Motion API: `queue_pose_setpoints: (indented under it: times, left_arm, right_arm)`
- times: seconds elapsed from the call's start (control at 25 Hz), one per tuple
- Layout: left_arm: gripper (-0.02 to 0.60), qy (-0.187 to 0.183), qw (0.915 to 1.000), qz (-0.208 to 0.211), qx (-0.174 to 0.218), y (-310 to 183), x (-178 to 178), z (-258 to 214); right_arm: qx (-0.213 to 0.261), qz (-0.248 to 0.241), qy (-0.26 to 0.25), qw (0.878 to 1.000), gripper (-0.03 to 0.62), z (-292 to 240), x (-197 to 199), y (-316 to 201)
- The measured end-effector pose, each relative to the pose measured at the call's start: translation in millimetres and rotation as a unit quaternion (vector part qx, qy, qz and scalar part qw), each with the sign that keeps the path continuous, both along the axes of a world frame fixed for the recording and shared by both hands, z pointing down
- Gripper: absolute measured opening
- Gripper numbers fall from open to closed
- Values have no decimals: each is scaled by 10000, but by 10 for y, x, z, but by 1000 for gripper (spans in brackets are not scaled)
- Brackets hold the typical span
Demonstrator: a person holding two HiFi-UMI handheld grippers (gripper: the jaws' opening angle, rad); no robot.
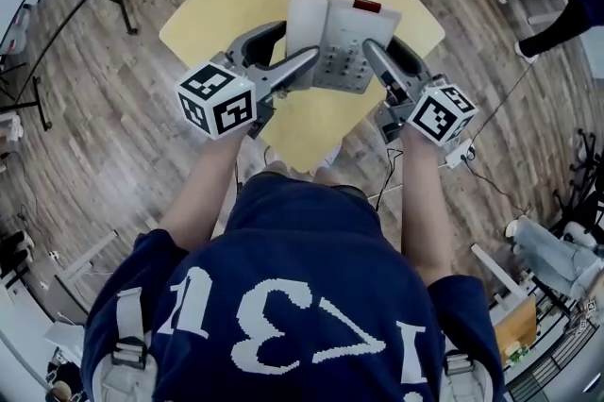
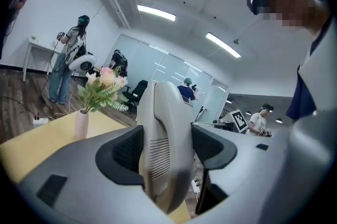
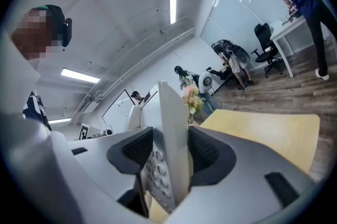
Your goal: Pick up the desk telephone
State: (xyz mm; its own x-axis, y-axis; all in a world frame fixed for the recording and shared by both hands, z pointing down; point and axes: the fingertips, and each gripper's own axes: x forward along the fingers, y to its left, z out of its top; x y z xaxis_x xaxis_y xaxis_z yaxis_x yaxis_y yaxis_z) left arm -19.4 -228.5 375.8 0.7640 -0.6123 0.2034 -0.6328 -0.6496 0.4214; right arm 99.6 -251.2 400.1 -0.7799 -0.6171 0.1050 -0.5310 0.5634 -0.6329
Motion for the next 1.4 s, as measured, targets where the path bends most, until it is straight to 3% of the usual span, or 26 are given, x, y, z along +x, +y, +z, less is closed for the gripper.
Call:
queue_pose_setpoints:
  times: [0.32,0.6,0.88,1.4]
  left_arm:
    - [295,-7,9960,-104,888,25,-47,-817]
    - [293,-30,9917,-112,1284,136,-110,-1119]
    - [293,-42,9889,-84,1481,186,-149,-1292]
    - [293,-14,9893,-50,1461,206,-160,-1342]
  right_arm:
    - [822,34,-44,9966,224,-831,-38,-14]
    - [1231,82,-108,9923,224,-1147,-96,82]
    - [1353,151,-110,9906,224,-1311,-130,139]
    - [1389,228,-52,9900,222,-1377,-136,176]
